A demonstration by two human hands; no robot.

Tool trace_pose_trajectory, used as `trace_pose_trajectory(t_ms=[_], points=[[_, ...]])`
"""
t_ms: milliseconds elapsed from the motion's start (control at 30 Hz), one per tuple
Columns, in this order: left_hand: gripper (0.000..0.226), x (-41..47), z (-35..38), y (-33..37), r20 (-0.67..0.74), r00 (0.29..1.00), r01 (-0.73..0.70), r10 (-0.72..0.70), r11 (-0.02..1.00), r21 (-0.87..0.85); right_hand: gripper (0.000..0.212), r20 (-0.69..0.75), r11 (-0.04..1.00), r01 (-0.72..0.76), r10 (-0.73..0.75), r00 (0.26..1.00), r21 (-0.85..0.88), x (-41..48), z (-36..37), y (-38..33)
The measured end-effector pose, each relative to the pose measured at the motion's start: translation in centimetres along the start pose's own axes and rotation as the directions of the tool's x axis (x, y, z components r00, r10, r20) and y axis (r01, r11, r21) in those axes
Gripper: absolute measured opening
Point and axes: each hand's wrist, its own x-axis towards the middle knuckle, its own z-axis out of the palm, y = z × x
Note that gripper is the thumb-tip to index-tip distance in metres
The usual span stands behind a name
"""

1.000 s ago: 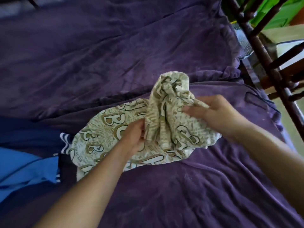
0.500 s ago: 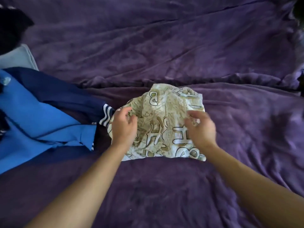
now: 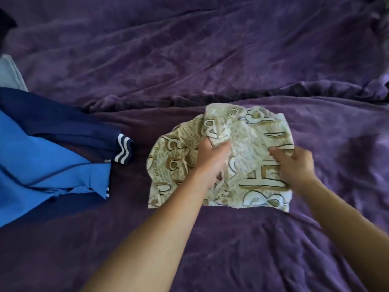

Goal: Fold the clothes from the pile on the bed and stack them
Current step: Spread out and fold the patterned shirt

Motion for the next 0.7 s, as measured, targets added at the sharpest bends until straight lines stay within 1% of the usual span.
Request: trace_pose_trajectory(t_ms=[33, 67, 100, 133, 167, 200, 233, 267, 300, 333, 367, 400, 433, 467, 500, 533, 567, 600, 633, 700], points=[[0.049, 0.0, 0.4, -0.7, -0.04, 0.995, -0.084, 0.089, 0.99, 0.113, 0.018, -0.04, 0.999, -0.01, 0.008, 0.999, -0.047, 0.3, -1.3, 0.8], [0.056, 0.2, 0.6, -1.6, -0.095, 0.971, -0.182, 0.219, 0.937, 0.297, 0.022, -0.052, 0.993, -0.036, 0.03, 0.998, -0.116, 0.6, -2.5, 1.5], [0.065, 0.6, 0.8, -2.8, -0.132, 0.922, -0.259, 0.363, 0.834, 0.487, 0.024, -0.043, 0.983, -0.059, 0.052, 0.998, -0.175, 0.8, -3.3, 2.1], [0.069, 1.0, 1.1, -4.0, -0.099, 0.867, -0.318, 0.488, 0.696, 0.644, 0.024, -0.015, 0.981, -0.079, 0.078, 0.997, -0.176, 1.0, -4.0, 2.6], [0.07, 1.3, 1.5, -5.2, 0.007, 0.837, -0.364, 0.547, 0.548, 0.753, 0.023, 0.03, 0.986, -0.102, 0.107, 0.994, -0.134, 1.2, -4.3, 2.9], [0.066, 1.4, 1.9, -6.0, 0.133, 0.824, -0.41, 0.55, 0.418, 0.811, 0.024, 0.081, 0.99, -0.124, 0.13, 0.988, -0.07, 1.4, -4.5, 3.0], [0.06, 1.6, 1.9, -6.5, 0.226, 0.827, -0.447, 0.515, 0.357, 0.82, 0.027, 0.126, 0.989, -0.144, 0.145, 0.981, -0.018, 1.6, -4.4, 2.9], [0.049, 1.9, 1.7, -6.4, 0.249, 0.822, -0.472, 0.512, 0.368, 0.801, 0.027, 0.162, 0.989, -0.15, 0.147, 0.976, 0.006, 1.7, -4.2, 2.9], [0.035, 2.3, 1.1, -6.1, 0.204, 0.804, -0.483, 0.559, 0.413, 0.772, 0.025, 0.172, 0.99, -0.14, 0.136, 0.976, 0.011, 1.8, -4.0, 2.8], [0.025, 2.8, 0.1, -5.7, 0.126, 0.776, -0.486, 0.619, 0.458, 0.744, 0.021, 0.164, 0.993, -0.122, 0.119, 0.979, 0.009, 1.8, -3.8, 2.7], [0.022, 3.2, -1.2, -5.1, 0.052, 0.748, -0.482, 0.662, 0.487, 0.728, 0.017, 0.142, 0.995, -0.097, 0.097, 0.985, -0.007, 1.7, -3.8, 2.5], [0.023, 3.8, -2.7, -4.9, 0.02, 0.747, -0.472, 0.665, 0.508, 0.72, 0.015, 0.119, 0.997, -0.059, 0.063, 0.991, -0.039, 1.3, -3.8, 2.0], [0.023, 4.1, -4.3, -4.7, 0.017, 0.792, -0.446, 0.61, 0.559, 0.699, 0.015, 0.098, 0.996, -0.015, 0.023, 0.995, -0.088, 0.6, -3.9, 1.2], [0.023, 4.5, -6.0, -4.7, 0.009, 0.862, -0.386, 0.506, 0.647, 0.658, 0.016, 0.079, 0.988, 0.035, -0.024, 0.997, -0.152, -0.2, -4.0, 0.3], [0.023, 4.6, -7.6, -4.6, -0.027, 0.928, -0.291, 0.373, 0.766, 0.573, 0.017, 0.061, 0.969, 0.087, -0.075, 0.995, -0.23, -1.1, -4.0, -0.6], [0.022, 4.6, -9.1, -4.3, -0.09, 0.966, -0.18, 0.241, 0.883, 0.433, 0.019, 0.047, 0.943, 0.13, -0.122, 0.991, -0.305, -2.0, -4.0, -1.4], [0.021, 4.4, -10.4, -4.1, -0.157, 0.979, -0.082, 0.128, 0.96, 0.269, 0.022, 0.04, 0.918, 0.168, -0.165, 0.985, -0.36, -3.3, -3.9, -2.6], [0.02, 4.1, -11.8, -3.9, -0.219, 0.974, -0.028, 0.057, 0.99, 0.135, 0.026, 0.047, 0.891, 0.208, -0.207, 0.977, -0.403, -4.5, -3.4, -3.8], [0.019, 3.6, -13.2, -3.6, -0.272, 0.962, -0.011, 0.026, 0.998, 0.058, 0.029, 0.074, 0.862, 0.259, -0.253, 0.965, -0.436, -6.0, -2.7, -5.1], [0.02, 2.5, -15.5, -3.2, -0.351, 0.936, -0.031, 0.031, 1.0, 0.007, 0.04, 0.173, 0.804, 0.358, -0.314, 0.933, -0.475, -8.4, -0.4, -7.5]])
